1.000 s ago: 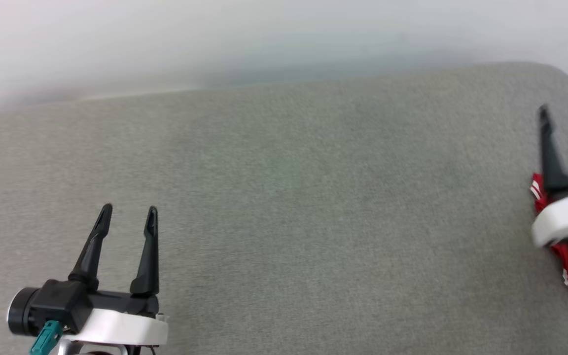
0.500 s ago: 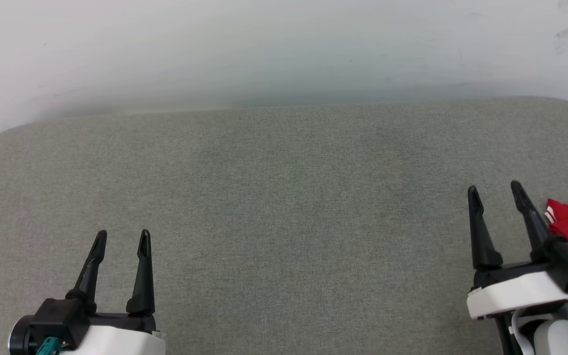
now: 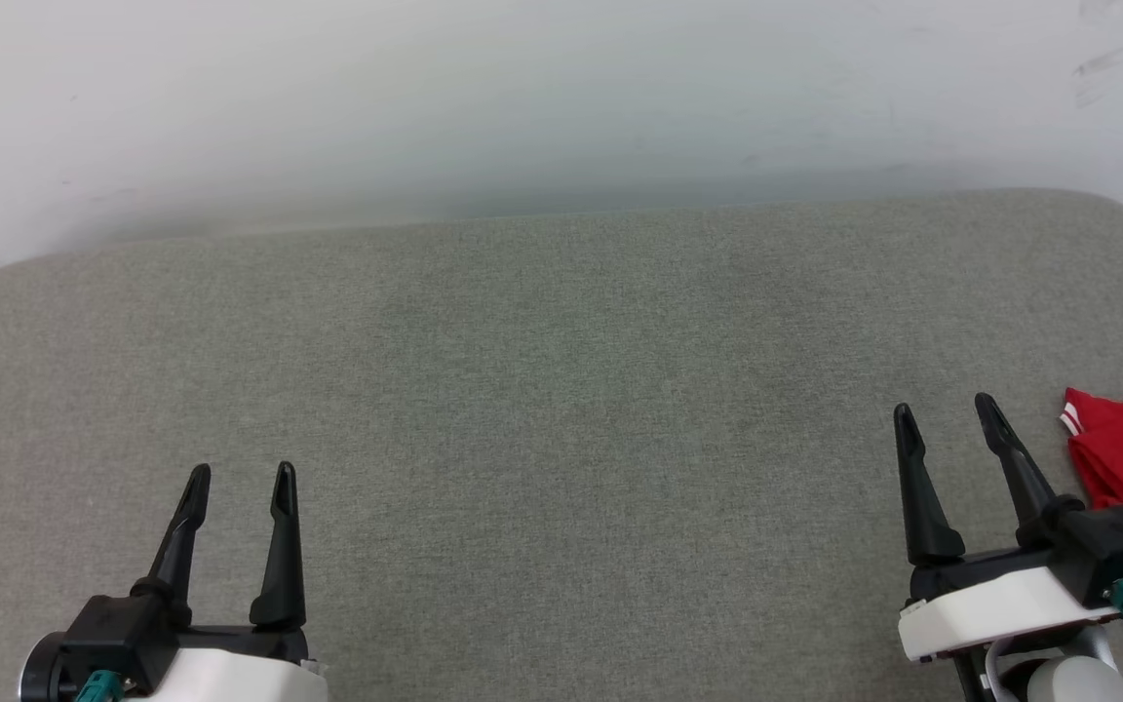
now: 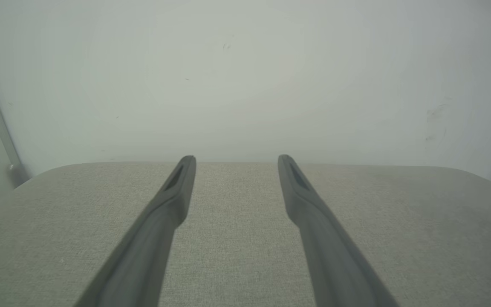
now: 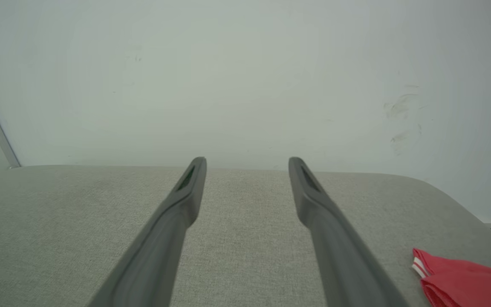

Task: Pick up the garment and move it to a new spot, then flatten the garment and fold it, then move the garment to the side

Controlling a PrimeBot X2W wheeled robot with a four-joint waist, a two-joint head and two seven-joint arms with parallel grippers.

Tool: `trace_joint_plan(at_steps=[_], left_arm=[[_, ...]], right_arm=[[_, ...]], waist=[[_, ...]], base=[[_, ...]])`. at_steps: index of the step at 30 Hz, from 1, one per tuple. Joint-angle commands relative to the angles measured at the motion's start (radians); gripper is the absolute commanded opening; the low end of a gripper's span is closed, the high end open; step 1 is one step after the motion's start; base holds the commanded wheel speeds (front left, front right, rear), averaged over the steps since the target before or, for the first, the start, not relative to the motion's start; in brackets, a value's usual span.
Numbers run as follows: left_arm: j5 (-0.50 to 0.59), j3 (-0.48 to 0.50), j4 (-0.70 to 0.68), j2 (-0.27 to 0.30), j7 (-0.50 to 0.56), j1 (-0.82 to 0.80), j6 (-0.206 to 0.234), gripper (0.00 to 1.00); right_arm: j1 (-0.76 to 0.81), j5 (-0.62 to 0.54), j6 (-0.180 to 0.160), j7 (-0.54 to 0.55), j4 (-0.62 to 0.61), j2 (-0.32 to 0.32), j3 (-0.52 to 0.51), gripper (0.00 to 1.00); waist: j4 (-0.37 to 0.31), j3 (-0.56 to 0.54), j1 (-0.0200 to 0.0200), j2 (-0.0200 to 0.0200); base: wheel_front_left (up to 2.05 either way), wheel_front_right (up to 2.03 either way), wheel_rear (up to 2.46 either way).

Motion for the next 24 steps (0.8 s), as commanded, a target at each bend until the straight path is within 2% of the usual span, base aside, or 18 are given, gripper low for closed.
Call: trace_joint_plan(at_steps=[1,23,24], left_arm=[[-0.002,0.002,0.002,-0.003,-0.002,0.01,-0.001,1.0],[-0.014,-0.002,0.021,-0.005,-0.002,0.002,-0.001,1.0],[-0.012,-0.004,0.023,-0.005,0.0,0.003,0.0,0.0]], right_arm=[[0.011,0.008,-0.001,-0.006,0.002,0.005,0.0,1.0],[0.009,0.023,-0.001,-0.011,0.009,0.005,0.015,1.0],[0.001,0.02,0.0,-0.006,0.01,0.0,0.015,0.0]], waist=[[-0.002,0.0,0.0001,0.0],[-0.005,-0.003,0.0001,0.0],[-0.005,-0.003,0.0001,0.0]], base=[[0.0,0.0,0.0],[0.0,0.0,0.0],[0.0,0.0,0.0]])
